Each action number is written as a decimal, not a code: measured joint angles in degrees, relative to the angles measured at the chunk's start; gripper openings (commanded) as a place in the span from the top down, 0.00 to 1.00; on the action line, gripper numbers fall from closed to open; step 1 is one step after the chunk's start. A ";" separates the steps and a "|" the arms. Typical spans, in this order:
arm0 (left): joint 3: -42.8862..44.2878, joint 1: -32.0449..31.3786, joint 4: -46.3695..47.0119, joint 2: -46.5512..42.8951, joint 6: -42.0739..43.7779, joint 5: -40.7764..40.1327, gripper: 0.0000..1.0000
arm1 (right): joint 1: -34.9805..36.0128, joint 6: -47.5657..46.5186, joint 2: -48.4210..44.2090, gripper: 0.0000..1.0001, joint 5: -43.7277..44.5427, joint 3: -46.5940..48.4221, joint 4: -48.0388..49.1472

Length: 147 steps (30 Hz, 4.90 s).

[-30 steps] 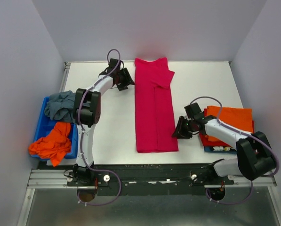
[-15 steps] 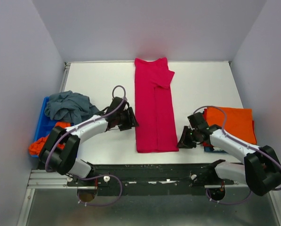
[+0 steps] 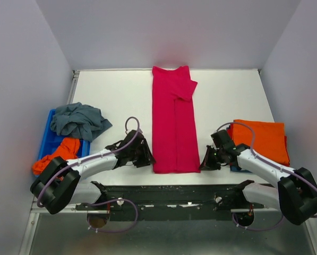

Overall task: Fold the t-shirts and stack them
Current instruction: Grab the bottom of the folded rectangular tshirt with both arms, then fold the folded rectangular tshirt in 1/3 of the way, then grab one side of the 2/3 rectangular tshirt with both arms

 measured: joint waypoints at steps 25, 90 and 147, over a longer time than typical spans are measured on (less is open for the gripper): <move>-7.45 -4.37 -0.28 -6.86 -7.30 0.52 0.71 | 1.05 -0.20 -0.85 0.99 -0.72 -0.42 -1.31; 46.07 23.30 9.75 41.62 3.43 7.45 0.35 | -15.56 -6.05 56.11 0.43 6.75 76.59 -16.06; 24.26 17.42 6.71 29.11 10.69 6.69 0.82 | -13.20 -10.82 35.19 0.61 -2.58 32.96 1.14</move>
